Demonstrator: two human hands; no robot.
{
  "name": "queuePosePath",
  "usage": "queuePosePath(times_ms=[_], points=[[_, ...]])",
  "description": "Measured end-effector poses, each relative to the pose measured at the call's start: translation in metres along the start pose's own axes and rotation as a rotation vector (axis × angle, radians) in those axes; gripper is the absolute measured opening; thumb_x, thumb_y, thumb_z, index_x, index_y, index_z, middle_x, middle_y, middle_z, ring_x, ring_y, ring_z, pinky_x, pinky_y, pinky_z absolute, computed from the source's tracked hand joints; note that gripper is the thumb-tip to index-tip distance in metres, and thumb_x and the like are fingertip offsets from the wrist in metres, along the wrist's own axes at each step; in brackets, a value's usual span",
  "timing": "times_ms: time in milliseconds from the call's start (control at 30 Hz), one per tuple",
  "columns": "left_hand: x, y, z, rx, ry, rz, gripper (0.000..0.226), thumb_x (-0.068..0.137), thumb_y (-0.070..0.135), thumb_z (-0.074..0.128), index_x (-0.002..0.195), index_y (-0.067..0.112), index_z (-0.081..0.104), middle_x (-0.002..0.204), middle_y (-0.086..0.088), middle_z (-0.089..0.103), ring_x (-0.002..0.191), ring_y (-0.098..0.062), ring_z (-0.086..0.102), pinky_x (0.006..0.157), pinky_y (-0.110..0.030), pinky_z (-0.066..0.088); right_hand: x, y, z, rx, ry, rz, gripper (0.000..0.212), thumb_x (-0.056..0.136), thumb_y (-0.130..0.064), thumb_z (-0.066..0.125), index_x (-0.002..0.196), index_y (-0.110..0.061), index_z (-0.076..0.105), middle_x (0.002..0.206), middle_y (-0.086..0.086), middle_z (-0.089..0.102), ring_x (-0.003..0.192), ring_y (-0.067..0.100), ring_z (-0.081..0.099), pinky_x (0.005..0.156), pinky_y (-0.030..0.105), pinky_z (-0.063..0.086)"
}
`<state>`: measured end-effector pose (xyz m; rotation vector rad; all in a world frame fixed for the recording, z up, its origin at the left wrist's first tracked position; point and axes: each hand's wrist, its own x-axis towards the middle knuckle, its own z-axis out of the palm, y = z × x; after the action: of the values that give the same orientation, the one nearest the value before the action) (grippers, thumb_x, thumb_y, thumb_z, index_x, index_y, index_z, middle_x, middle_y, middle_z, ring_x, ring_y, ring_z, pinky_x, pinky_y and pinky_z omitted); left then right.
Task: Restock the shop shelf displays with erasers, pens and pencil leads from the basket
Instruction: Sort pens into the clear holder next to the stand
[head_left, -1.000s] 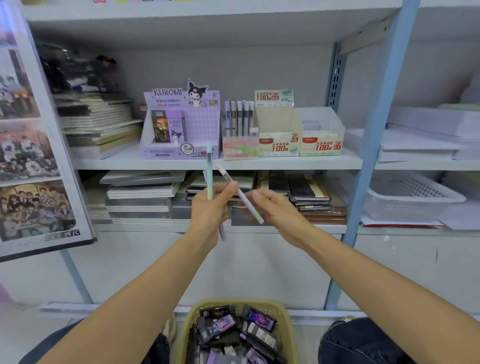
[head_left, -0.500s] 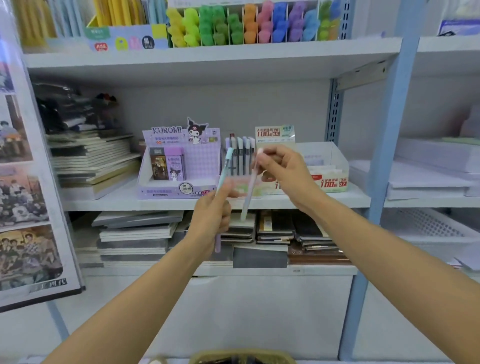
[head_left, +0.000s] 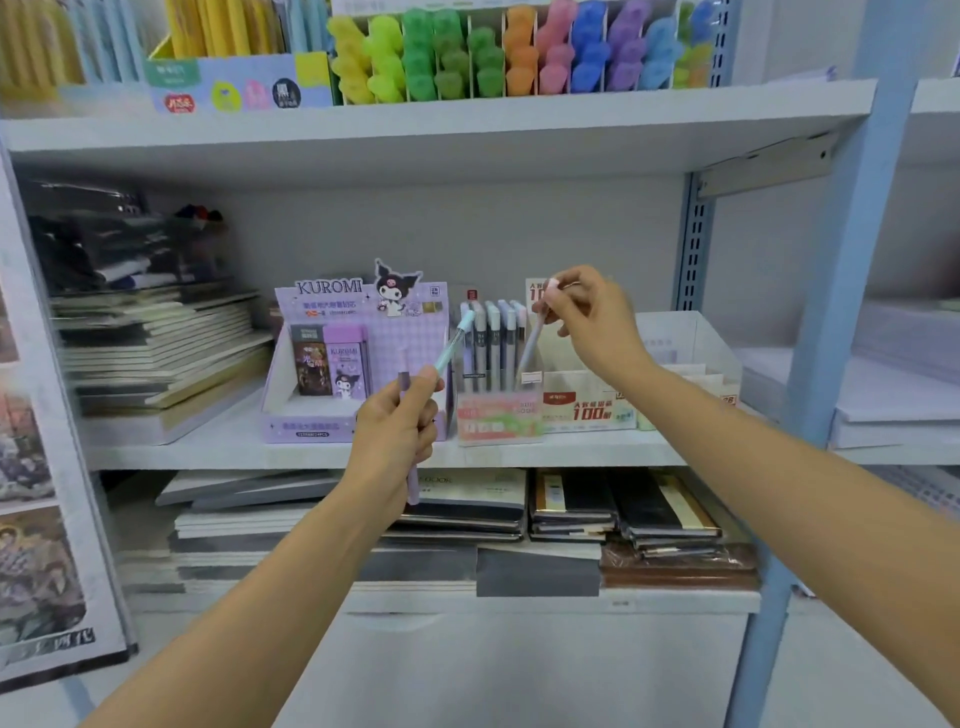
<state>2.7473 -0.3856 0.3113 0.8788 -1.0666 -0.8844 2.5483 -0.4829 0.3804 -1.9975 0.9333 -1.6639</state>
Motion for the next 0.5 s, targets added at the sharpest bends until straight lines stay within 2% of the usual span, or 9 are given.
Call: queuePosePath(times_ms=[100,200,267,367,433,500], points=[[0.004,-0.006,-0.004,0.012,0.001,-0.012,0.023,0.096,0.033,0.058,0.089,0.012,0.064,0.058,0.004,0.033,0.046,-0.009,0.022,0.038,-0.017,0.022,0.002,0.007,0.001,-0.050,-0.076,-0.030,0.005,0.100,-0.017,0.051,0.099,-0.014,0.055,0.088,0.003,0.072,0.075,0.001,0.066,0.063,0.011,0.048],[0.005,-0.010,-0.005,0.005,0.006,-0.029,0.023,0.095,0.034,0.059,0.088,0.013,0.064,0.058,0.004,0.035,0.045,-0.008,0.023,0.037,-0.017,0.022,0.007,0.006,-0.005,-0.100,-0.166,-0.031,0.005,0.099,-0.016,0.051,0.099,-0.013,0.056,0.090,0.005,0.073,0.077,0.009,0.068,0.068,0.019,0.054],[0.005,-0.011,-0.006,-0.005,0.011,-0.041,0.023,0.096,0.034,0.058,0.089,0.013,0.065,0.058,0.005,0.036,0.044,-0.008,0.024,0.037,-0.016,0.023,0.008,0.005,-0.006,-0.101,-0.192,-0.024,0.006,0.097,-0.015,0.055,0.102,-0.011,0.057,0.090,0.006,0.073,0.076,0.009,0.068,0.069,0.019,0.055],[0.003,-0.009,-0.006,0.000,0.005,-0.046,0.022,0.095,0.034,0.059,0.089,0.014,0.065,0.058,0.005,0.038,0.045,-0.007,0.025,0.038,-0.016,0.023,0.005,0.004,-0.001,-0.078,-0.161,-0.020,0.017,0.094,-0.014,0.060,0.111,-0.014,0.056,0.084,-0.001,0.073,0.071,0.001,0.067,0.066,0.014,0.053],[0.001,-0.007,-0.006,0.001,-0.003,-0.042,0.023,0.095,0.035,0.059,0.089,0.014,0.065,0.058,0.006,0.038,0.045,-0.007,0.025,0.038,-0.016,0.024,0.003,0.005,0.005,-0.108,-0.104,-0.039,0.013,0.092,-0.016,0.063,0.104,-0.018,0.058,0.084,-0.008,0.069,0.073,-0.003,0.064,0.065,0.013,0.050],[-0.002,-0.005,-0.006,0.007,-0.006,-0.044,0.023,0.094,0.035,0.060,0.090,0.013,0.066,0.058,0.006,0.038,0.046,-0.007,0.026,0.039,-0.016,0.024,0.002,0.008,0.010,-0.197,-0.050,-0.077,0.008,0.090,-0.020,0.066,0.096,-0.018,0.062,0.089,-0.008,0.064,0.078,0.002,0.058,0.070,0.016,0.047]])
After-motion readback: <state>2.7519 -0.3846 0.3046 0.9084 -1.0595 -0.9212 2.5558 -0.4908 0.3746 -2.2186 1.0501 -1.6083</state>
